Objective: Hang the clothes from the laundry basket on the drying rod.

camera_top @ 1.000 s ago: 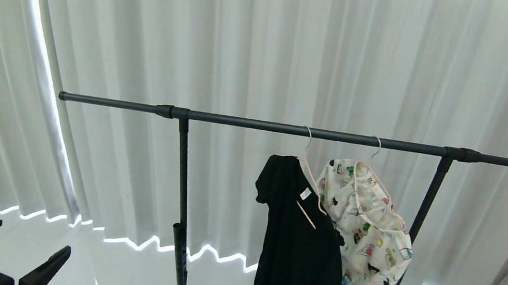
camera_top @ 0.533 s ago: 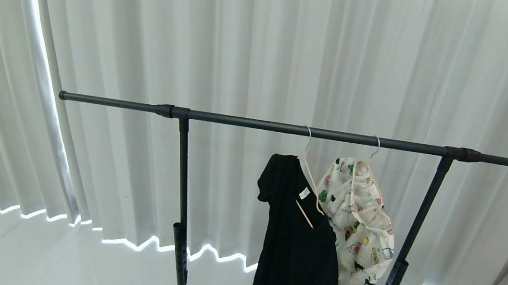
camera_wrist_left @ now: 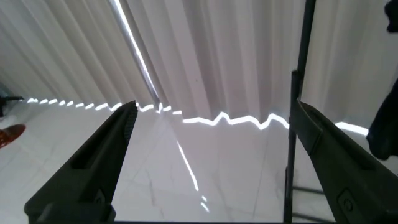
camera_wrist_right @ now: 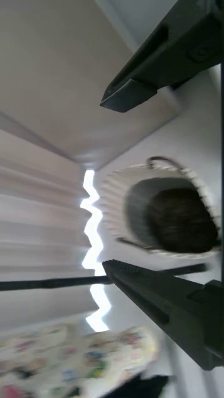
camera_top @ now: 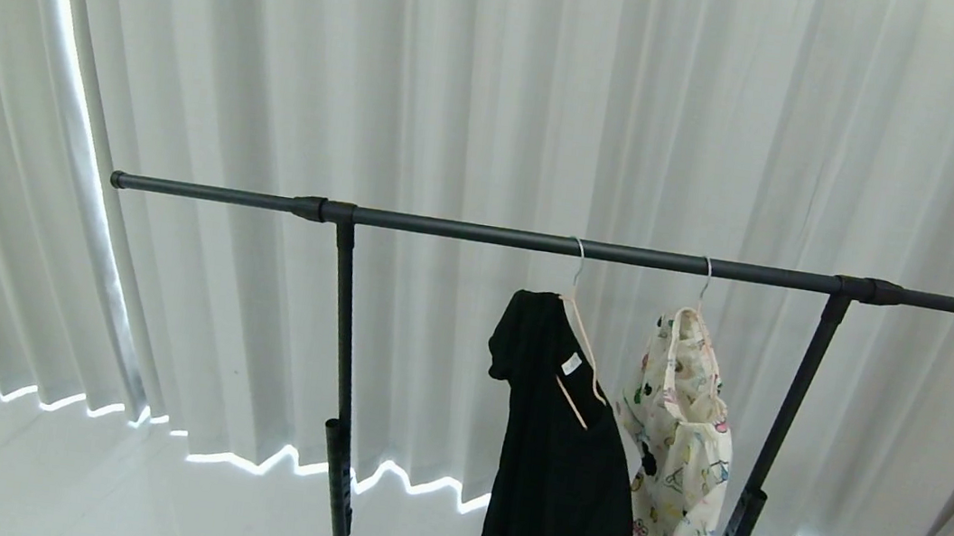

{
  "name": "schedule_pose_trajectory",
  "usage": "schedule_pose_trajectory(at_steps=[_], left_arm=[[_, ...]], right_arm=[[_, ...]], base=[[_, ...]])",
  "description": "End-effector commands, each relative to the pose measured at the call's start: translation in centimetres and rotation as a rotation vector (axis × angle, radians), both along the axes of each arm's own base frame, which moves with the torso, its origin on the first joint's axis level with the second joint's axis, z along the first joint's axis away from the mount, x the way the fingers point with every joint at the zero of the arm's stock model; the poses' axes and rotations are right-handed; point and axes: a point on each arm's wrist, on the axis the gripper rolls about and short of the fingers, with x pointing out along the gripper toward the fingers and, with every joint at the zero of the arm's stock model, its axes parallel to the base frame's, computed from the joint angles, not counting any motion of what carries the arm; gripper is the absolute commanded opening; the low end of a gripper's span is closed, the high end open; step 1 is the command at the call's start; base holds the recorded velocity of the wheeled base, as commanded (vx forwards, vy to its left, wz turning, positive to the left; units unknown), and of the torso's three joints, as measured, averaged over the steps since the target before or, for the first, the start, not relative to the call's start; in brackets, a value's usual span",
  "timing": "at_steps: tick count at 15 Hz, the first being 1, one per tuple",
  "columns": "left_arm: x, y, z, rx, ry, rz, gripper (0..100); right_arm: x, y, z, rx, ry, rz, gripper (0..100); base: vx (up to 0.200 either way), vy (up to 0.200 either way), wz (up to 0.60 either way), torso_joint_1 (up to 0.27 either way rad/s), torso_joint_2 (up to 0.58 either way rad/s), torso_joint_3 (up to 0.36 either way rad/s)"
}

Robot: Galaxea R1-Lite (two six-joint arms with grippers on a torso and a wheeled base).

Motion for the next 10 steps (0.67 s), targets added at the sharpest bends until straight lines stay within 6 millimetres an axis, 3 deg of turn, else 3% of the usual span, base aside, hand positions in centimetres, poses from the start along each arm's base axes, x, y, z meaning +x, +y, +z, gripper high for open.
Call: schedule_pose_trajectory(at_steps=[1, 5, 8, 10], left_arm=[[-0.87, -0.02, -0.24, -0.007, -0.102, 0.024, 100], [-0.84, -0.02, -0.36, -0.055, -0.111, 0.028, 100], [-0.64, -0.52, -0.67, -0.153, -0.107, -0.191, 100], [-0.62, -0.78, -0.69, -0.216, -0.099, -0.308, 100]], right_arm=[[0.02, 0.01, -1.12, -0.014, 0.024, 0.008, 100], [0.08, 0.08, -1.09, -0.08, 0.044, 0.057, 100], [0.67, 0.81, -1.52, -0.055, -0.016, 0.409, 100], [0.88, 0.97, -1.66, -0.05, -0.049, 0.493, 100]], base=[[0.0, 0.0, 0.0, 0.0, 0.0, 0.0], [0.0, 0.0, 0.0, 0.0, 0.0, 0.0], [0.0, 0.0, 0.0, 0.0, 0.0, 0.0], [0.0, 0.0, 0.0, 0.0, 0.0, 0.0]])
